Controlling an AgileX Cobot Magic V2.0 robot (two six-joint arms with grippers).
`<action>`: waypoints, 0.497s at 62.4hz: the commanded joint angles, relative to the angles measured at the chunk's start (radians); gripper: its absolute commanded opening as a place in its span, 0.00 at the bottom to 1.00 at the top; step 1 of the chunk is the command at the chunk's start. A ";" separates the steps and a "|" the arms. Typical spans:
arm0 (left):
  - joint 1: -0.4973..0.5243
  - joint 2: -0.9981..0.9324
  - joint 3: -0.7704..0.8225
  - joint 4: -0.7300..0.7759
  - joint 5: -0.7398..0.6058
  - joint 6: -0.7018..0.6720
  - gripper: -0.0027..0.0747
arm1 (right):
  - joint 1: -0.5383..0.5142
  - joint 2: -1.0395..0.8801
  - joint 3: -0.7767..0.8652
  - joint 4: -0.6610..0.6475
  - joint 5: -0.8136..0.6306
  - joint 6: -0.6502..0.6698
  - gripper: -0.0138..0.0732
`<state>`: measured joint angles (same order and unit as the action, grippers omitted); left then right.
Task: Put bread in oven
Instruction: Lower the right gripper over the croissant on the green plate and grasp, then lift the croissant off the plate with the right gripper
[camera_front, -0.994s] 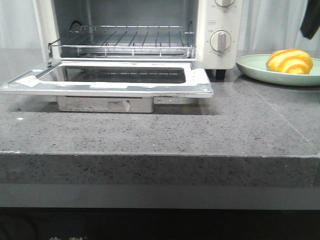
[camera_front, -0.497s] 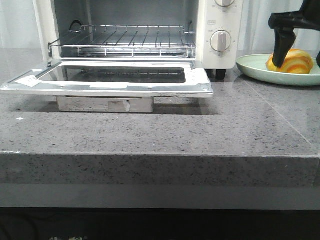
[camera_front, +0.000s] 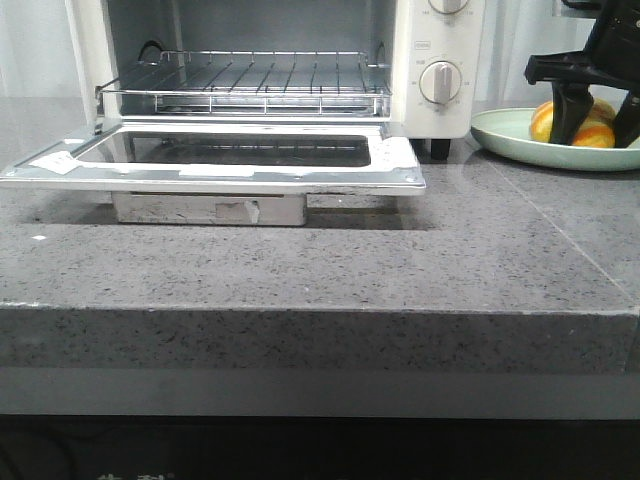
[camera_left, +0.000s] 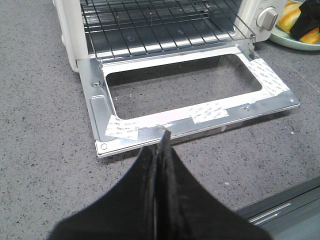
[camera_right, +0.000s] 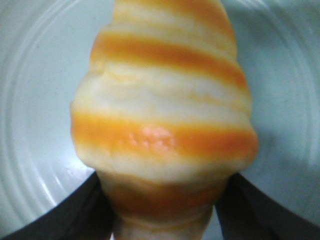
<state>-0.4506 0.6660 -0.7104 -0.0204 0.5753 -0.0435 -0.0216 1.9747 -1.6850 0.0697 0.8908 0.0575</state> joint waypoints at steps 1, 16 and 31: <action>0.001 -0.002 -0.028 -0.002 -0.072 -0.007 0.01 | -0.006 -0.057 -0.031 0.001 -0.015 0.000 0.40; 0.001 -0.002 -0.028 -0.002 -0.072 -0.007 0.01 | -0.005 -0.147 -0.018 0.001 0.021 -0.005 0.39; 0.001 -0.002 -0.028 -0.002 -0.072 -0.007 0.01 | 0.033 -0.312 0.115 0.001 0.004 -0.030 0.39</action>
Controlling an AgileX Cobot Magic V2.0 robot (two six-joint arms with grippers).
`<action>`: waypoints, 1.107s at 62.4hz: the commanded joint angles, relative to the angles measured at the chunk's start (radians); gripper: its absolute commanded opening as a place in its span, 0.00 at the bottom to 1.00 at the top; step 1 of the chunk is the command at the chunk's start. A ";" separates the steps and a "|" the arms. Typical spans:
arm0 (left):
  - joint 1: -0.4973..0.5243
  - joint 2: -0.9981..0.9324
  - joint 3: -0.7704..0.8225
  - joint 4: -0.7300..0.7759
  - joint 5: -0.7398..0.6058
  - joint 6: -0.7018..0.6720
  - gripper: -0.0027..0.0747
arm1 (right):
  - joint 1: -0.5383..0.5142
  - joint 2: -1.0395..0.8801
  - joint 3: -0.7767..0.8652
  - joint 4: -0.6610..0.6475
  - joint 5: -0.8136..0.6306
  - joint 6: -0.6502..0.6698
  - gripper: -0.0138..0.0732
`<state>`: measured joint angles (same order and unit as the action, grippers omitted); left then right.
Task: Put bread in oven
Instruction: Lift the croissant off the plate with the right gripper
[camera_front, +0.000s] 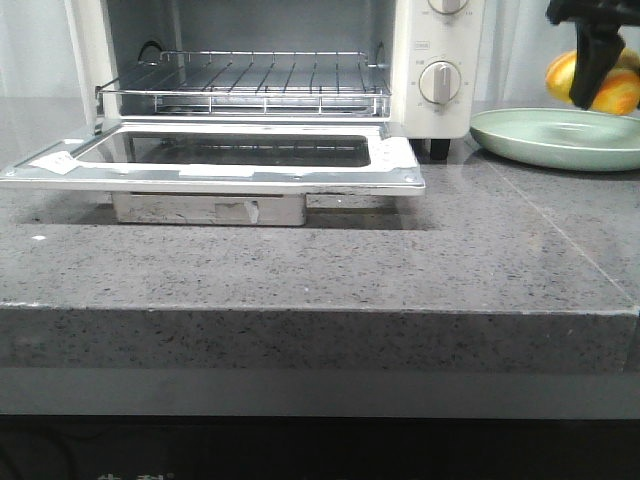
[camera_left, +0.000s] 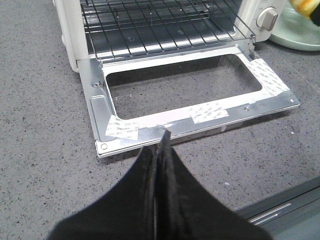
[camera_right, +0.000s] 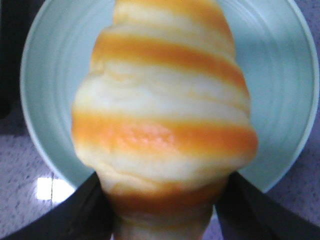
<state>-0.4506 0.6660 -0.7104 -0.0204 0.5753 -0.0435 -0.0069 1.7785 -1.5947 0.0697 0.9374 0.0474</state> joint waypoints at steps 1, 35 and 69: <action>0.001 -0.002 -0.028 -0.002 -0.072 -0.007 0.01 | 0.025 -0.135 0.044 0.001 -0.046 -0.021 0.39; 0.001 -0.002 -0.028 -0.002 -0.072 -0.007 0.01 | 0.235 -0.632 0.495 0.090 -0.118 -0.035 0.39; 0.001 -0.002 -0.028 -0.004 -0.072 -0.007 0.01 | 0.624 -0.471 0.367 0.132 -0.216 -0.017 0.39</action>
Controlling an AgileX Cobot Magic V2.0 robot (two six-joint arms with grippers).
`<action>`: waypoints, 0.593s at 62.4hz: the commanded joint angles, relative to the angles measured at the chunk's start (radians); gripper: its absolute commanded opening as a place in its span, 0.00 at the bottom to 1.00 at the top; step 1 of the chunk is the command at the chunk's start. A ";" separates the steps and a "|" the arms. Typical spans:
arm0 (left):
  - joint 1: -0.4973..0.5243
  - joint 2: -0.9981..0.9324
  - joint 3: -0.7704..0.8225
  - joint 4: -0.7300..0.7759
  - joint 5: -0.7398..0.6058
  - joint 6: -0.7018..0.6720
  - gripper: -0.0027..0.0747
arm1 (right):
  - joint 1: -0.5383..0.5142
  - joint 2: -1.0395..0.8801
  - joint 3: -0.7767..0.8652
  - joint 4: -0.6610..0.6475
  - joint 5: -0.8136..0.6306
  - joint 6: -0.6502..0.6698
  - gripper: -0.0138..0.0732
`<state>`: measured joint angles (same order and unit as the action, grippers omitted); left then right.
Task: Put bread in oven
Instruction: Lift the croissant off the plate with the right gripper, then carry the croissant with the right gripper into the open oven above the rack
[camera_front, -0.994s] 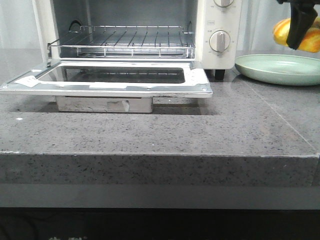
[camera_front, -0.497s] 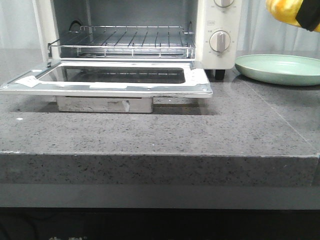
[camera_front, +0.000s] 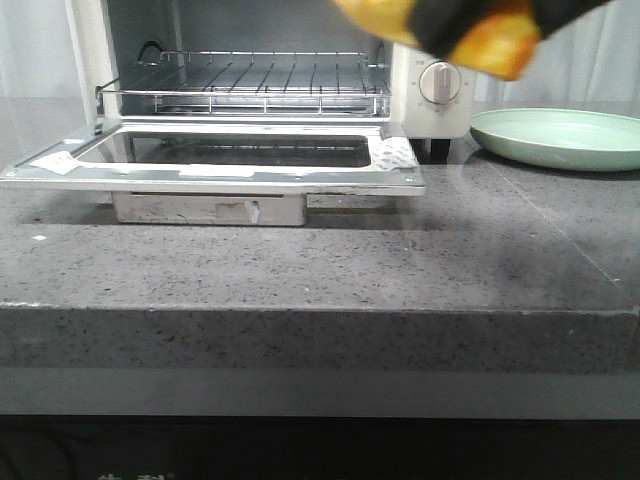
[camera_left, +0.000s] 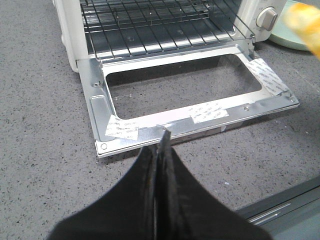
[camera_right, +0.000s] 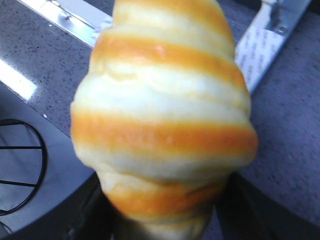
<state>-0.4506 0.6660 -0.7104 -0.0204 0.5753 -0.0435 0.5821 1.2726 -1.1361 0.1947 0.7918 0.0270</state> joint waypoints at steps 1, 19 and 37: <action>0.001 -0.002 -0.028 -0.004 -0.072 -0.007 0.01 | 0.041 0.054 -0.104 0.004 -0.071 0.004 0.39; 0.001 -0.002 -0.028 -0.004 -0.072 -0.007 0.01 | 0.137 0.334 -0.411 -0.189 0.013 0.114 0.39; 0.001 -0.002 -0.028 -0.004 -0.072 -0.007 0.01 | 0.146 0.557 -0.768 -0.530 0.160 0.274 0.39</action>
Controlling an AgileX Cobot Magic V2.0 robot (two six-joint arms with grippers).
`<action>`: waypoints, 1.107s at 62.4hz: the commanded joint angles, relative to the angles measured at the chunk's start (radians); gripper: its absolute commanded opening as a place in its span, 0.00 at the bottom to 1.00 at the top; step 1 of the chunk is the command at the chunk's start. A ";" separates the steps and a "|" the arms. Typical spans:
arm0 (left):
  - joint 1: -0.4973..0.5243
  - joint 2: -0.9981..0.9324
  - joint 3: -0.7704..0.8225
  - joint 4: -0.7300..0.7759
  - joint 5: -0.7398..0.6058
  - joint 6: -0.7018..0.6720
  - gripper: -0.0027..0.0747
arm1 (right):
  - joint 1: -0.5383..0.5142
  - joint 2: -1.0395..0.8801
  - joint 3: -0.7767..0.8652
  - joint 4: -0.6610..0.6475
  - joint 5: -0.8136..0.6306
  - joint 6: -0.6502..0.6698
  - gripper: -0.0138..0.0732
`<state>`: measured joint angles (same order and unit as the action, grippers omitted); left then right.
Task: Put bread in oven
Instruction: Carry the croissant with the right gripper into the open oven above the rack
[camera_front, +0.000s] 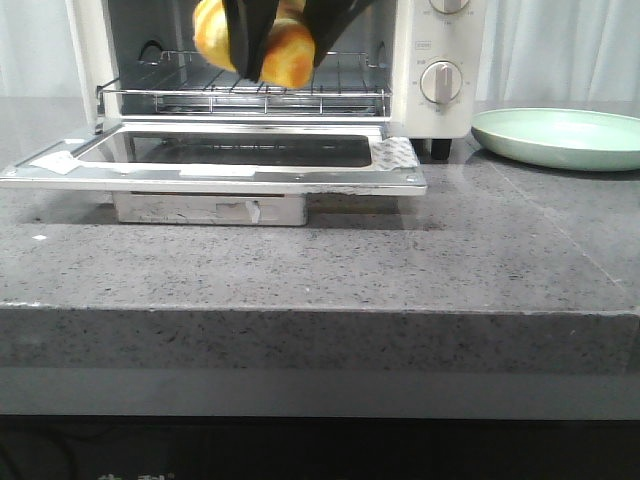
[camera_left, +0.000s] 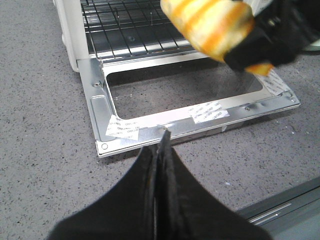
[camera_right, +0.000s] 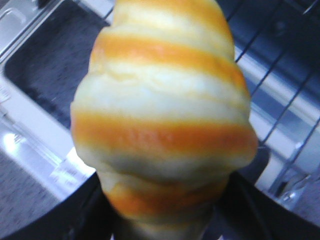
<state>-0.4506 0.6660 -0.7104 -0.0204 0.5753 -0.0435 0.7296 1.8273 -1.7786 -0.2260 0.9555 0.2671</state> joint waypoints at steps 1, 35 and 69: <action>0.001 -0.002 -0.028 -0.004 -0.072 -0.007 0.01 | -0.002 0.012 -0.142 -0.117 0.002 0.034 0.39; 0.001 -0.002 -0.028 -0.004 -0.070 -0.007 0.01 | -0.013 0.222 -0.403 -0.369 0.073 0.034 0.39; 0.001 -0.002 -0.028 -0.004 -0.070 -0.007 0.01 | -0.013 0.220 -0.403 -0.342 0.112 0.034 0.92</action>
<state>-0.4506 0.6660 -0.7104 -0.0204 0.5753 -0.0435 0.7203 2.1161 -2.1466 -0.5372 1.0988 0.3009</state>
